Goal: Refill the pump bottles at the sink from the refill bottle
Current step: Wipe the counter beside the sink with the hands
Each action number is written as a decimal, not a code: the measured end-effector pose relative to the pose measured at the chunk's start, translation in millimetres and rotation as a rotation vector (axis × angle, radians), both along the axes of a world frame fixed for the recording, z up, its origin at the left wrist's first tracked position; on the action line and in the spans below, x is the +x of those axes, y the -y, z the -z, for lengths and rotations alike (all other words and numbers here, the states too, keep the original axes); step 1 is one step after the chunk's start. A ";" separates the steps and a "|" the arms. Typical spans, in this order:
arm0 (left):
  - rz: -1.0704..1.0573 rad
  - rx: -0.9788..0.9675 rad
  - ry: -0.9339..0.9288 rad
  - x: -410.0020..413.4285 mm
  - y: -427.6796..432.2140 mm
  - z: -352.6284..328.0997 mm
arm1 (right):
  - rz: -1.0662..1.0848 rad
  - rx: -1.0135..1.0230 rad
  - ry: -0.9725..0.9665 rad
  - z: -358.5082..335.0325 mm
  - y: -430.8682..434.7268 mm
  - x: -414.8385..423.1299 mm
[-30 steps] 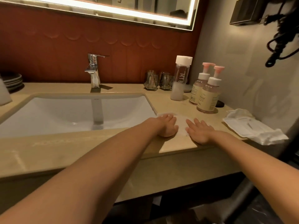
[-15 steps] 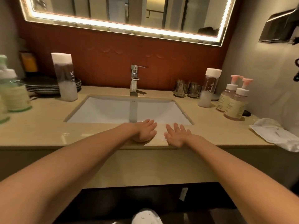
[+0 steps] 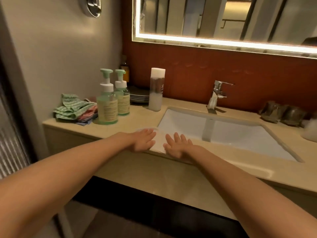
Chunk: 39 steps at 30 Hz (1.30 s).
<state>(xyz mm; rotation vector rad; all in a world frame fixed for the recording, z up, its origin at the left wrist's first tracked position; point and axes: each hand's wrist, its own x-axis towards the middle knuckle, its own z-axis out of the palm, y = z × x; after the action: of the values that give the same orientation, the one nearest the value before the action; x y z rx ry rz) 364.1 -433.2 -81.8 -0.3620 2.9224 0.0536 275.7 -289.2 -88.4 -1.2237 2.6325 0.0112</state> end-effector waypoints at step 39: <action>-0.263 0.144 -0.100 -99.1 149.3 3.9 | -0.174 -0.003 0.051 2.1 174.7 -104.4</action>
<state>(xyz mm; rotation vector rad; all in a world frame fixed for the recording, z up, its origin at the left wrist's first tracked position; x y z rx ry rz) 265.0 -582.5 -85.7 -0.7359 2.9246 0.3264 171.3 -463.9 -90.6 -1.4307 2.4757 0.0067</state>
